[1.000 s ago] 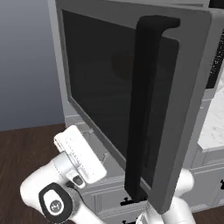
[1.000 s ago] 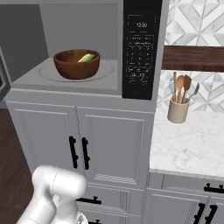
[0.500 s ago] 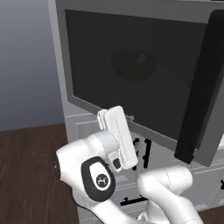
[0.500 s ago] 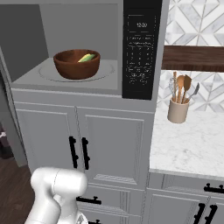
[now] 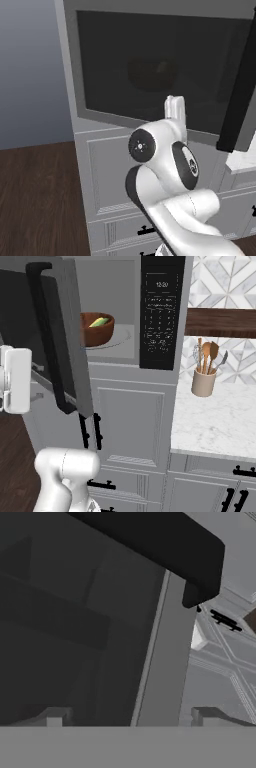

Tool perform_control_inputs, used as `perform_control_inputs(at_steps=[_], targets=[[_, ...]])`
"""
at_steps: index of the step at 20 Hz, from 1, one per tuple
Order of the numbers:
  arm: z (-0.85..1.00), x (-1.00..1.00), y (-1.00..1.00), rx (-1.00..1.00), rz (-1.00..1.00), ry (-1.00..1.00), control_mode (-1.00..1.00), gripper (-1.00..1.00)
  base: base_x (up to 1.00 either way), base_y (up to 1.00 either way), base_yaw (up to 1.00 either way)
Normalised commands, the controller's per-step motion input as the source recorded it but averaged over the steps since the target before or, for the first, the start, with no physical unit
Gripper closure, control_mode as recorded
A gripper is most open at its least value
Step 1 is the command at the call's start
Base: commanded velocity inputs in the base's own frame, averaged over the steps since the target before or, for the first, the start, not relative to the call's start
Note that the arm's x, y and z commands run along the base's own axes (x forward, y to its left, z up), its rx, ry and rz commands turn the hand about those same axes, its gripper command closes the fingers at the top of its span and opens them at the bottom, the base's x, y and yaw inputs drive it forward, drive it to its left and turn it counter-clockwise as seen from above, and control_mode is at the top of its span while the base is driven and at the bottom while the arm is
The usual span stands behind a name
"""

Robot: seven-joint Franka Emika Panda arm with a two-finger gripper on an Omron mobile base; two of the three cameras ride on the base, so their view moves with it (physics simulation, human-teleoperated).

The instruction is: Pick the corn from the sink and place it in the bowl. Then pick the bowl and place it in the microwave. Then close the microwave door and press the start button.

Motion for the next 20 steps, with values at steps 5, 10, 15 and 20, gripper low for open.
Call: perform_control_inputs(at_steps=[5, 10, 15, 20], targets=[[0.17, 0.99, -0.3, 0.12, 0.22, 0.04, -1.0, -1.0, 0.0, 0.0, 0.0], [0.03, 1.0, -0.01, 0.1, 0.16, 0.03, -1.0, -1.0, 0.0, 0.0, 0.0], [0.0, 0.93, 0.0, 0.08, 0.09, 0.05, -1.0, -1.0, 0.0, 0.0, 0.0], [0.0, 0.63, 0.0, 0.06, 0.06, 0.04, -1.0, -1.0, 0.0, 0.0, 0.0]])
